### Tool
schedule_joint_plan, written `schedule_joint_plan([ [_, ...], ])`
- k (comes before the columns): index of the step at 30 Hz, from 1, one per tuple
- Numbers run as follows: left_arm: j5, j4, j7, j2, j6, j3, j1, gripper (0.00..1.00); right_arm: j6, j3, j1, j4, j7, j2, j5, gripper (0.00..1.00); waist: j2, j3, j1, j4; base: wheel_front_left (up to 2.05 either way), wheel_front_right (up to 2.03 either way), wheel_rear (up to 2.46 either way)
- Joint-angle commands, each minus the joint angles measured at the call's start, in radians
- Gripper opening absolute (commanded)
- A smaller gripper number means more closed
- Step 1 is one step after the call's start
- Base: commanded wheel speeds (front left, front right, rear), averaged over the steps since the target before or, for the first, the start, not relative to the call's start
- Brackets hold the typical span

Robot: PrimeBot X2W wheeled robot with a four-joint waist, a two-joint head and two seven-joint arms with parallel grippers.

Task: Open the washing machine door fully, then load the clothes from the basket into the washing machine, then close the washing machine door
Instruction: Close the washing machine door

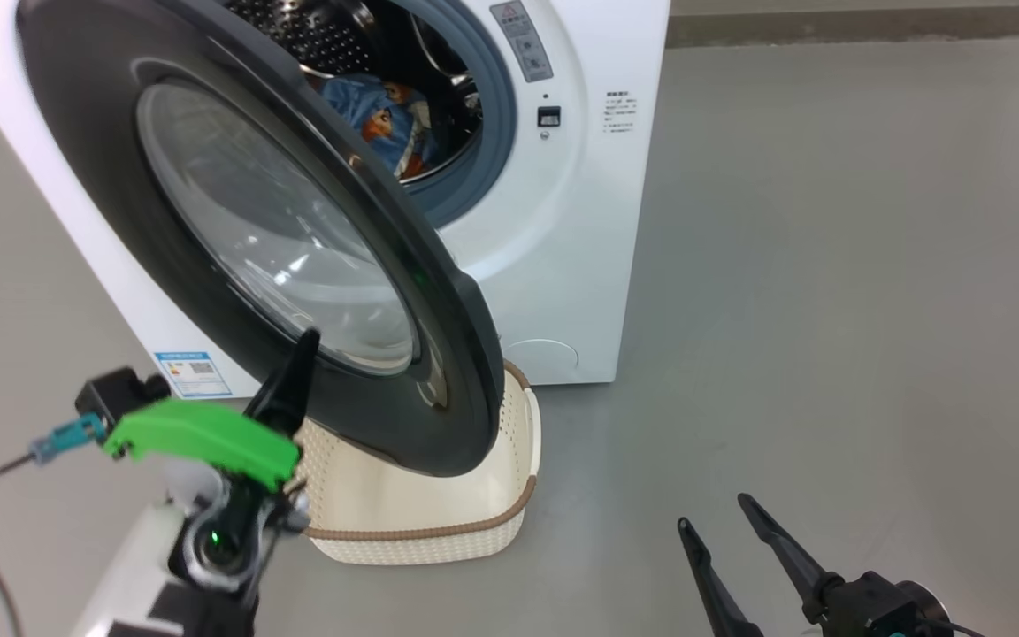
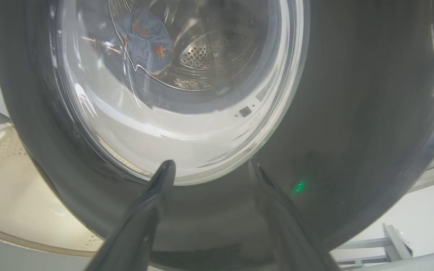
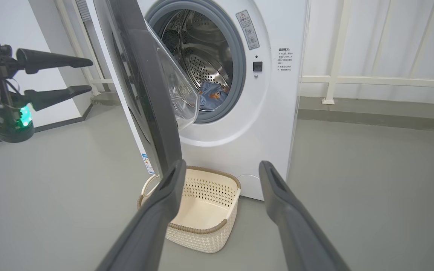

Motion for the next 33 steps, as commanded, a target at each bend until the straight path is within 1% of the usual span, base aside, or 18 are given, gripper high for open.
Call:
schedule_joint_plan([
  [1,0.041,-0.033,-0.030,0.045,-0.007,0.012,-0.007,1.00,0.003,0.019,-0.011,-0.030,-0.005,0.002,-0.001,1.00,-0.0001,-0.007,0.0000,0.009,0.00,0.00,0.00],
  [3,0.115,-0.039,-0.100,0.069,-0.007,-0.026,0.030,1.00,0.003,0.013,-0.007,-0.034,-0.005,0.003,-0.001,1.00,-0.0001,-0.012,0.0000,0.015,0.00,0.00,0.00],
  [6,0.198,-0.033,-0.188,0.093,-0.004,-0.057,0.088,1.00,0.003,0.005,-0.001,-0.038,-0.005,0.003,-0.002,1.00,-0.0001,-0.018,0.0000,0.021,0.00,0.00,0.00],
  [9,0.320,-0.041,-0.246,0.129,0.033,-0.086,0.139,1.00,0.003,-0.008,0.005,-0.044,-0.005,0.004,-0.004,1.00,-0.0001,-0.022,0.0000,0.028,0.00,0.00,0.00],
  [12,0.406,-0.073,-0.264,0.138,0.079,-0.064,0.203,1.00,0.003,-0.018,0.010,-0.049,-0.005,0.004,-0.006,1.00,-0.0001,-0.025,0.0000,0.033,0.00,0.00,0.00],
  [16,0.516,-0.178,-0.266,0.119,0.125,0.037,0.322,1.00,0.003,-0.034,0.018,-0.058,-0.005,0.005,-0.008,1.00,-0.0001,-0.028,0.0000,0.033,0.00,0.00,0.00],
  [19,0.616,-0.257,-0.266,0.101,0.147,0.106,0.418,1.00,0.003,-0.044,0.023,-0.062,-0.005,0.005,-0.008,1.00,-0.0001,-0.030,0.0000,0.030,0.00,0.00,0.00],
  [20,0.636,-0.279,-0.266,0.088,0.147,0.129,0.448,1.00,0.003,-0.047,0.025,-0.063,-0.005,0.006,-0.008,1.00,-0.0001,-0.031,0.0000,0.030,0.00,0.00,0.00],
  [22,0.725,-0.322,-0.266,0.089,0.150,0.151,0.498,1.00,0.003,-0.053,0.030,-0.065,-0.005,0.006,-0.008,1.00,-0.0001,-0.034,0.0000,0.029,0.00,0.00,0.00],
  [25,0.821,-0.375,-0.266,0.071,0.145,0.190,0.567,1.00,0.003,-0.065,0.040,-0.069,-0.005,0.006,-0.008,1.00,-0.0001,-0.041,0.0000,0.027,0.00,0.00,0.00],
  [28,0.875,-0.394,-0.266,0.049,0.130,0.225,0.620,1.00,0.003,-0.075,0.049,-0.073,-0.005,0.007,-0.007,1.00,-0.0001,-0.047,0.0000,0.025,0.00,0.00,0.00],
  [33,0.926,-0.394,-0.266,0.014,0.092,0.266,0.654,1.00,0.003,-0.088,0.060,-0.073,-0.005,0.007,-0.007,1.00,-0.0001,-0.052,0.0000,0.022,0.00,0.00,0.00],
])
